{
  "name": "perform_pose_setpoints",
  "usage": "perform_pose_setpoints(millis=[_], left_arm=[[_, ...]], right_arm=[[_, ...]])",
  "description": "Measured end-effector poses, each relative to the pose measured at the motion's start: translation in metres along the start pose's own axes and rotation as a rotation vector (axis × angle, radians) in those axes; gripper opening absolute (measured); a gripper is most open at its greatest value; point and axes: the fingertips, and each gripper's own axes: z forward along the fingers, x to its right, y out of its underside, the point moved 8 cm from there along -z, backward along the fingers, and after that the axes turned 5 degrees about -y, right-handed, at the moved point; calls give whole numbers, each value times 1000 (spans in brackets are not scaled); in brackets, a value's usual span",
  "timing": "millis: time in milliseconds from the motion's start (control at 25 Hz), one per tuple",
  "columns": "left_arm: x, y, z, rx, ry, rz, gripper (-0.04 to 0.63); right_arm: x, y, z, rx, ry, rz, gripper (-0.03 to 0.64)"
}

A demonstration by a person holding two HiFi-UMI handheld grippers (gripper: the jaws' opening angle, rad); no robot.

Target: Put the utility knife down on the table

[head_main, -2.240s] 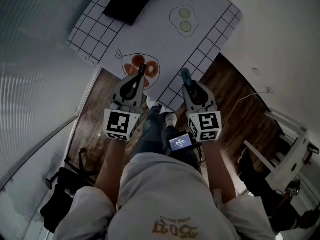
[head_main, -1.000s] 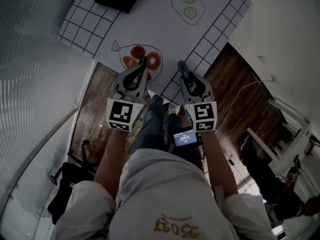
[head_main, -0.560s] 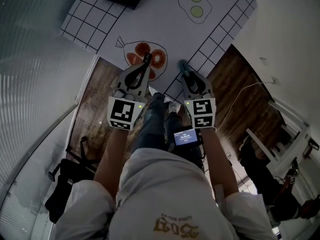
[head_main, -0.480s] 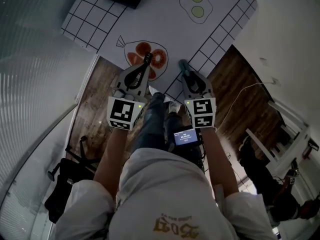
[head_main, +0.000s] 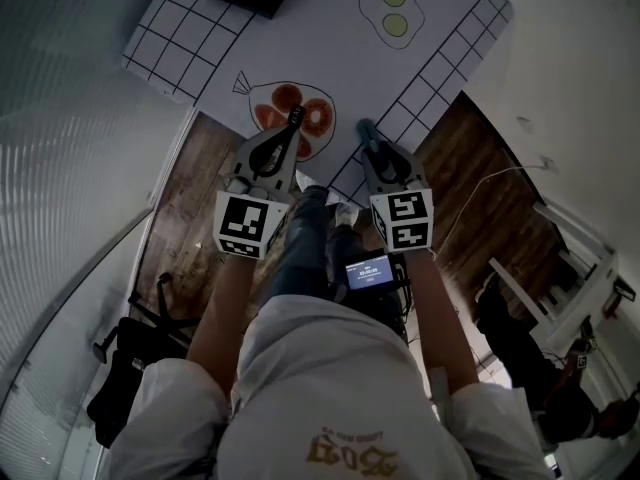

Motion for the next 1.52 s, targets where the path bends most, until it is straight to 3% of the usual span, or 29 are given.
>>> perform_pose_setpoints(millis=[720, 760, 800, 880, 1520], left_arm=[[7, -23, -8, 61, -19, 22, 8], [8, -23, -10, 63, -24, 26, 8], [11, -25, -12, 66, -29, 36, 8], [16, -29, -14, 72, -36, 69, 8], [34, -54, -39, 141, -108, 104, 8]], right_arm=[[5, -10, -24, 84, 15, 60, 156], [5, -10, -27, 89, 25, 54, 145], [5, -9, -31, 94, 41, 42, 80], [5, -9, -38, 107, 68, 8, 17], [4, -18, -91, 256, 37, -54, 8]])
